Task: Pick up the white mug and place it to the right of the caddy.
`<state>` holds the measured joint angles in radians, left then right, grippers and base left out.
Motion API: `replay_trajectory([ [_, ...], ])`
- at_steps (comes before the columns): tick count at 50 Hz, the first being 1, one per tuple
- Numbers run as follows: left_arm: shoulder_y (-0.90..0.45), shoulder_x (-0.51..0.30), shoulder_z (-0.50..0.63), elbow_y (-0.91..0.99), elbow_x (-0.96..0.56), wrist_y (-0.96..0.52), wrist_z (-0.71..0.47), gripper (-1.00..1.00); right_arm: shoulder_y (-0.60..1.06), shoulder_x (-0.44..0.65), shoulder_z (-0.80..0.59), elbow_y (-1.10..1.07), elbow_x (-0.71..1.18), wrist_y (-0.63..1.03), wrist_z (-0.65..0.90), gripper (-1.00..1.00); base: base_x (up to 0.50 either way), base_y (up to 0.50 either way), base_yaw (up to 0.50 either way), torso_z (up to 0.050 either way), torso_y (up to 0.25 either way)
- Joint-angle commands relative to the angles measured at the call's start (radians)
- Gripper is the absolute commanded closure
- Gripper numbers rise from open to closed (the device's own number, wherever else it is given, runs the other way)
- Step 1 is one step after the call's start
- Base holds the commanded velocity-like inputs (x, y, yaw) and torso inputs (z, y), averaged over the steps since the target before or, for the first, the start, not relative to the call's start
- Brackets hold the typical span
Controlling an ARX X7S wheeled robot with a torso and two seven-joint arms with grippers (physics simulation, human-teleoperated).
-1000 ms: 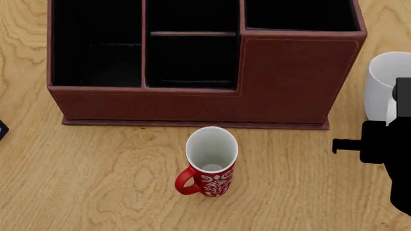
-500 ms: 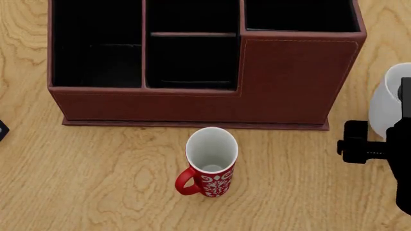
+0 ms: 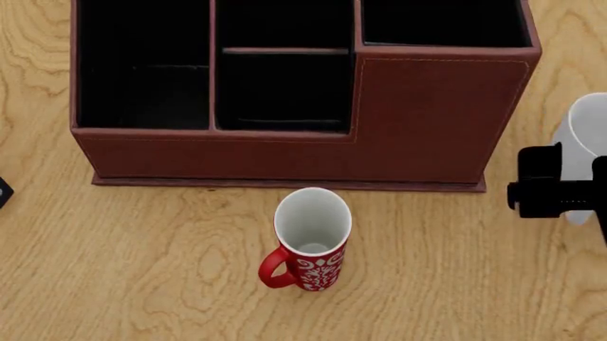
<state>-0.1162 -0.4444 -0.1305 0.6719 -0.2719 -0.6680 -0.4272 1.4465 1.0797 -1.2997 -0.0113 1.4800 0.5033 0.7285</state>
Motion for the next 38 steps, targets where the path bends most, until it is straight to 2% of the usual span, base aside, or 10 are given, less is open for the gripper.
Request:
replay_trajectory([
  [1,0.010,0.003,-0.012,0.002,-0.011,0.012,0.002,-1.00,0.094,0.065,0.033,-0.207,0.030,0.088,0.099,-1.00,0.00,0.00,0.00,0.000,0.000],
  [23,0.007,0.009,-0.022,0.002,-0.032,0.024,0.006,-1.00,0.311,0.101,0.114,-0.514,0.200,0.295,0.323,-1.00,0.00,0.00,0.00,0.000,0.000],
  [38,-0.002,0.015,-0.016,0.016,-0.034,0.030,-0.002,-1.00,0.439,0.130,0.159,-0.732,0.465,0.352,0.564,-1.00,0.00,0.00,0.00,0.000,-0.001],
])
